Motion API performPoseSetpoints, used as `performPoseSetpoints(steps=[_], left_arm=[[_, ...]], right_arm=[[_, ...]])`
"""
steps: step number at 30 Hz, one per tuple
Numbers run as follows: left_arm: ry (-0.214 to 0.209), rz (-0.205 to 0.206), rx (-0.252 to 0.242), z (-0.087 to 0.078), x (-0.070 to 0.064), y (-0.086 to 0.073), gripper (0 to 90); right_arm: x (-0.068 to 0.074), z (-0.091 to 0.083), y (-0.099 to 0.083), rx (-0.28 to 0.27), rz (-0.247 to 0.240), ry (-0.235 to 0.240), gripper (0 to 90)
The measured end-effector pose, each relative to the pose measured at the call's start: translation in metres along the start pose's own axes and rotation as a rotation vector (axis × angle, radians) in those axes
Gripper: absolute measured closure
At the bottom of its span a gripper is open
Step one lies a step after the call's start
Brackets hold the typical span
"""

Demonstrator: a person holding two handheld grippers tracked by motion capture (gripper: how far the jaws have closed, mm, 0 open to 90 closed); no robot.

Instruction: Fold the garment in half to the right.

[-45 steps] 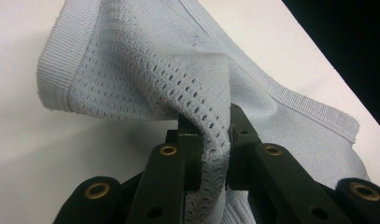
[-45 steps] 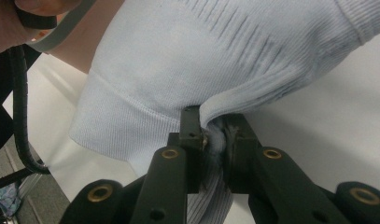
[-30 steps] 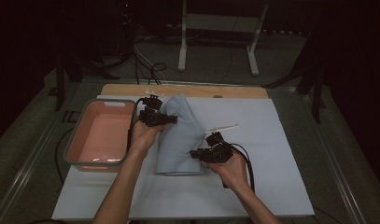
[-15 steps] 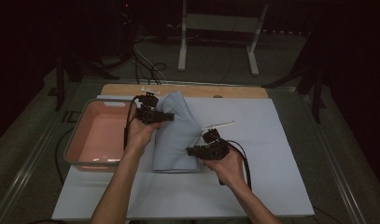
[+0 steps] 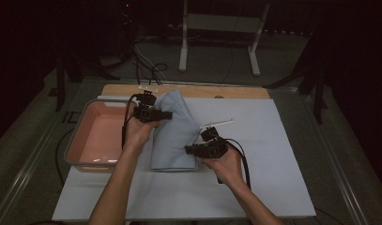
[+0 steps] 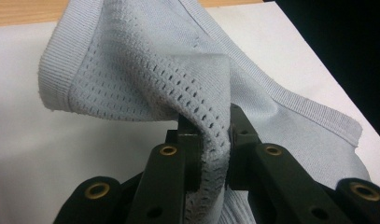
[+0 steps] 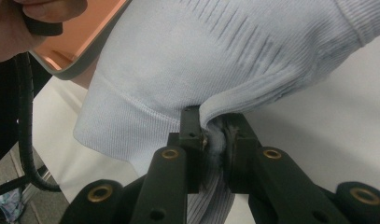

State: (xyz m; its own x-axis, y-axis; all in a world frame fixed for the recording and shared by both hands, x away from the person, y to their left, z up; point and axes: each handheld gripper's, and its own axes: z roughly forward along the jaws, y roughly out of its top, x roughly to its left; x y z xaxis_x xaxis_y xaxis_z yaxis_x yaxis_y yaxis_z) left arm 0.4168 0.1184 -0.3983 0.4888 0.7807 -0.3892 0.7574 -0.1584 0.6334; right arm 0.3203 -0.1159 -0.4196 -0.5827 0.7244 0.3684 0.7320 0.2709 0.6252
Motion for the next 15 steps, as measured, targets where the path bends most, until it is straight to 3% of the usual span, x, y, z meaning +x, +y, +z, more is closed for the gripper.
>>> performPoseSetpoints(steps=[15], left_arm=[[0.007,-0.001,-0.004,-0.0056,0.0052,0.0043,80.8]], right_arm=[[0.0027,0.0023,0.0068,-0.005,-0.001,0.010,80.4]])
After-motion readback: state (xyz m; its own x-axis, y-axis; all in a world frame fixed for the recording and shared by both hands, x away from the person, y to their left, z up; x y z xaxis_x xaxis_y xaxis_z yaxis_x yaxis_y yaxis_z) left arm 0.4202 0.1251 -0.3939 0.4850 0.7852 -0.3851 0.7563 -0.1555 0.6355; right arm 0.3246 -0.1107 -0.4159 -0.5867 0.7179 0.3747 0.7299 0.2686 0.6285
